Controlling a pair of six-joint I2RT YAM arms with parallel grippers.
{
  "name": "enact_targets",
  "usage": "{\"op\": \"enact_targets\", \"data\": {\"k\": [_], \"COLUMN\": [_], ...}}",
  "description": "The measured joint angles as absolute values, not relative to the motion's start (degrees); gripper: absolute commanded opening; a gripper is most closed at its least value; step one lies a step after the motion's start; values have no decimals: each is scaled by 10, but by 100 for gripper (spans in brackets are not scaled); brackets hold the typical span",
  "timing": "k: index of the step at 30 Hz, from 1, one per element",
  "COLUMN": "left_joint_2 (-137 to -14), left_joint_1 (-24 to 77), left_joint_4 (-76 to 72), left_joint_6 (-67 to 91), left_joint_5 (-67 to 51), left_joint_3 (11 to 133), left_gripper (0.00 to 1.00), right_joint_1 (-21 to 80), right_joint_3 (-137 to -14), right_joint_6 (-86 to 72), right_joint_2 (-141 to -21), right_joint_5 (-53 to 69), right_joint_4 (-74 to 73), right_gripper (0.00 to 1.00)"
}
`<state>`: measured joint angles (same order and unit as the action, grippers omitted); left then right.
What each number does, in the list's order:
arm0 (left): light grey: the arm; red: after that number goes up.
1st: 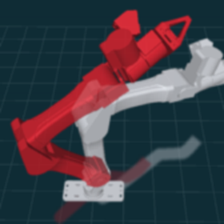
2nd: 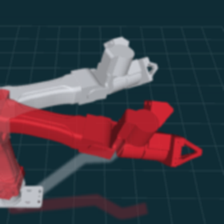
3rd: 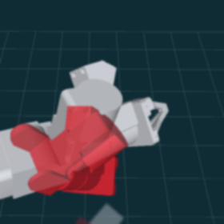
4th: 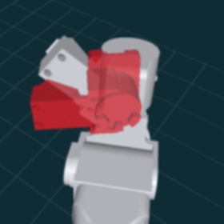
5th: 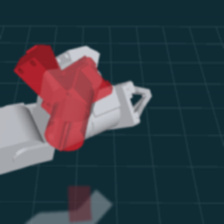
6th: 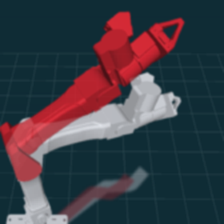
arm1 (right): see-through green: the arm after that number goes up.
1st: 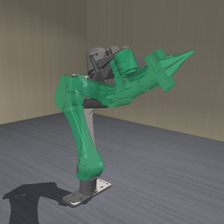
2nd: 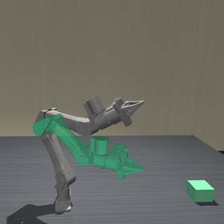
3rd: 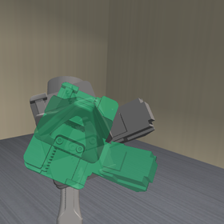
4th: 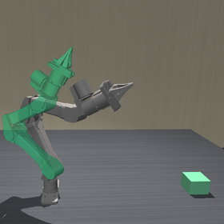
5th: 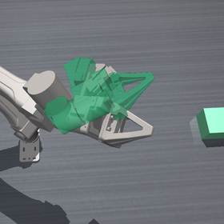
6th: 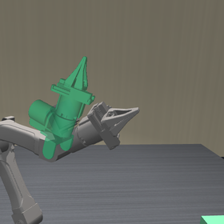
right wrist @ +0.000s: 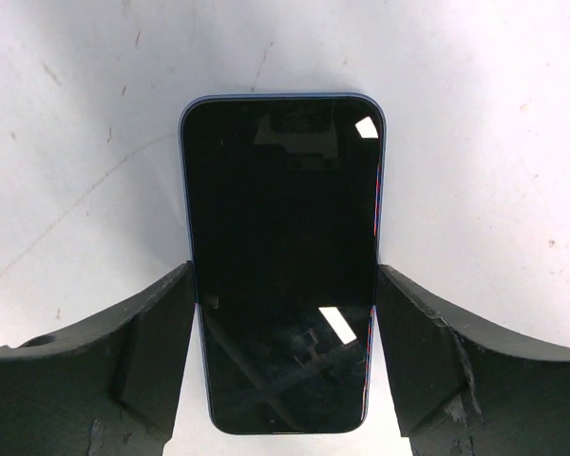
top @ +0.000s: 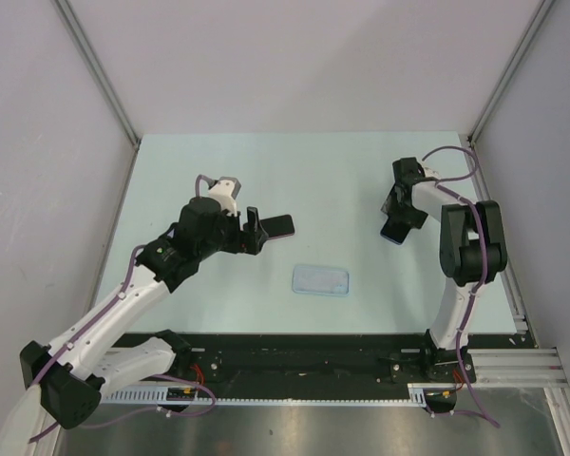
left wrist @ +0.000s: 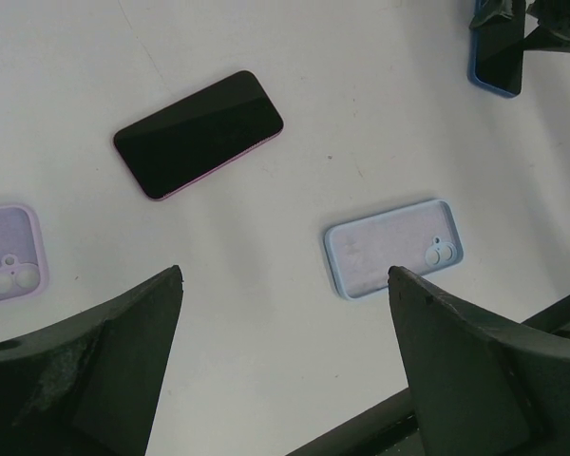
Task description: Put the phone into the phone case
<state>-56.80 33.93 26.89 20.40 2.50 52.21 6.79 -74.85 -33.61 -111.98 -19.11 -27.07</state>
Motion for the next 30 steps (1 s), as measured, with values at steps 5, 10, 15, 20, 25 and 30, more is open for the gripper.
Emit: {"op": "enact_targets", "data": {"k": [5,10,15,20,25,30], "left_joint_2": [-565,-565,-564,-565,-564,-552], "left_joint_1": [339,339,339,339,339,339], "left_joint_4": [269,269,268,267,267,267], "left_joint_6": [204,204,204,204,204,205], "left_joint_5": [25,24,23,24,29,48], "left_joint_3": [522,522,522,522,522,522], "left_gripper": [93,93,93,93,93,93], "right_joint_1": [74,87,91,103,144,240], "right_joint_3": [-719,-688,-665,-641,-607,-598], "right_joint_6": [-270,-192,-127,-58,10,104], "right_joint_2": [-1095,-1063,-1023,-967,-919,-918], "right_joint_5": [-153,-96,-14,62,178,235], "right_joint_4": [-258,-244,-216,-170,-122,-103], "right_gripper": [61,54,51,51,50,50]}}
